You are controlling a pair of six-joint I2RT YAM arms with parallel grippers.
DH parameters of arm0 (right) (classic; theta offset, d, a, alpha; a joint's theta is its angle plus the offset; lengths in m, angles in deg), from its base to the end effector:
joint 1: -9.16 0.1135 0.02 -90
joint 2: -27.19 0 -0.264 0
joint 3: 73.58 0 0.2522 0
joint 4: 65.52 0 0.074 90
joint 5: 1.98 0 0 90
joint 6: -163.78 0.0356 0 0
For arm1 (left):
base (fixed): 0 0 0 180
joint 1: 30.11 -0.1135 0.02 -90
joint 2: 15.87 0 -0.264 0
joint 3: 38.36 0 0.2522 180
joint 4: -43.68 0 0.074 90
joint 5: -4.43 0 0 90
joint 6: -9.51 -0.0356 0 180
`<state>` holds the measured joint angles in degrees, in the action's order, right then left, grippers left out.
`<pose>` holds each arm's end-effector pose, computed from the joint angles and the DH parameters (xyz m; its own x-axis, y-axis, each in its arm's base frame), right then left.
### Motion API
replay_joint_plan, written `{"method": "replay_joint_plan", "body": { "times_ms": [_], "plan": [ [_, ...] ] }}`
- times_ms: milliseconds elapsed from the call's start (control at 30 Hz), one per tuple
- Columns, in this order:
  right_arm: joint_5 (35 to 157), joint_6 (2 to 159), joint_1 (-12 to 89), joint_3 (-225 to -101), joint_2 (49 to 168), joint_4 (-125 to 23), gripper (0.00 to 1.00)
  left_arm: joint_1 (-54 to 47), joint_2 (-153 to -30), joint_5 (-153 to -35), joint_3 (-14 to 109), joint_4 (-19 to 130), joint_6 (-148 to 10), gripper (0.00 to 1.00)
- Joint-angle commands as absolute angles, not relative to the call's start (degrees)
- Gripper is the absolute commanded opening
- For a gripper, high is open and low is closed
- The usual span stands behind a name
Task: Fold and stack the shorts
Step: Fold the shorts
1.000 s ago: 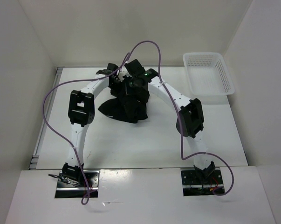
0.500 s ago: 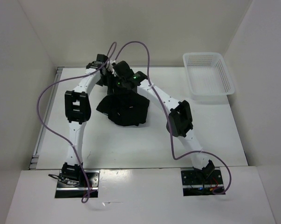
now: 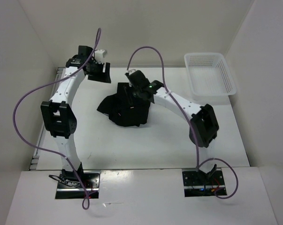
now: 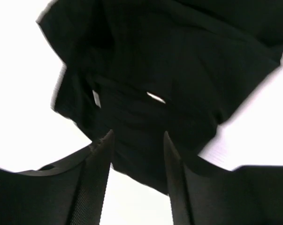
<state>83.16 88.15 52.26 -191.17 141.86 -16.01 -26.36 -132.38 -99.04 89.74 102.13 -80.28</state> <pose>0.3360 0.3103 0.2867 -0.6723 -0.2904 -0.6810 -0.4867 0.8665 0.1109 0.4576 -0.0383 0.3212 -0.7289 0.0442 -0.6832 0.2199 0.9602 -0.1725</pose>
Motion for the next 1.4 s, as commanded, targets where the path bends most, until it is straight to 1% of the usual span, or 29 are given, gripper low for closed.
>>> {"method": "replay_joint_plan", "body": {
  "times_ms": [0,67,200,233,333,433,500,600,767,800,833,867,967,1033,1133,1367],
  "plan": [
    [80.3,82.0,51.9,-181.1,130.9,-22.6,0.51,-23.6,-131.4,-109.7,83.1,105.3,-80.5,0.77],
    [78.4,80.3,51.9,-177.1,128.4,-23.1,0.51,-22.8,-131.4,-110.4,80.6,106.3,-80.5,0.77],
    [76.7,79.0,51.4,-167.5,123.2,-25.3,0.51,-21.7,-130.1,-109.7,77.1,108.8,-80.5,0.83],
    [77.6,79.6,50.3,-166.1,122.6,-25.8,0.53,-21.1,-129.5,-109.7,74.9,109.7,-80.5,0.86],
    [82.5,82.8,47.1,-161.0,121.1,-27.1,0.61,-18.6,-127.9,-111.2,71.5,111.4,-80.5,1.00],
    [85.0,83.5,46.6,-156.3,120.6,-30.0,0.62,-15.7,-127.2,-107.8,67.0,110.3,-80.5,1.00],
    [85.6,83.5,46.6,-155.6,120.1,-31.7,0.62,-15.1,-126.6,-107.1,64.7,109.0,-80.5,1.00],
    [85.6,83.5,46.6,-155.6,119.6,-32.3,0.63,-15.1,-125.9,-109.4,64.7,107.8,-80.5,1.00],
    [83.1,83.0,46.6,-154.1,117.7,-32.3,0.63,-11.8,-120.8,-107.6,65.3,108.3,-80.5,1.00],
    [83.1,83.0,46.6,-153.4,117.7,-32.3,0.63,-11.2,-120.8,-109.2,65.3,109.0,-80.5,0.97],
    [83.1,83.0,46.6,-153.4,117.1,-32.3,0.63,-9.9,-120.2,-110.6,65.3,109.6,-80.5,0.91],
    [83.1,83.0,46.6,-152.9,117.1,-32.3,0.63,-9.2,-120.7,-113.7,63.2,110.2,-80.5,0.88],
    [82.6,83.0,46.6,-152.9,117.1,-32.9,0.63,-6.9,-122.7,-117.9,60.8,111.4,-80.5,0.70],
    [82.0,82.5,46.6,-152.9,116.6,-32.9,0.63,-6.3,-123.5,-117.4,60.2,111.4,-80.5,0.69],
    [81.4,82.5,46.6,-152.4,116.0,-32.9,0.63,-6.3,-126.3,-113.3,61.0,111.4,-80.5,0.69],
    [81.4,82.5,46.6,-150.8,114.9,-33.4,0.63,-6.3,-128.1,-113.8,61.5,112.7,-80.5,0.69]
  ]
}}
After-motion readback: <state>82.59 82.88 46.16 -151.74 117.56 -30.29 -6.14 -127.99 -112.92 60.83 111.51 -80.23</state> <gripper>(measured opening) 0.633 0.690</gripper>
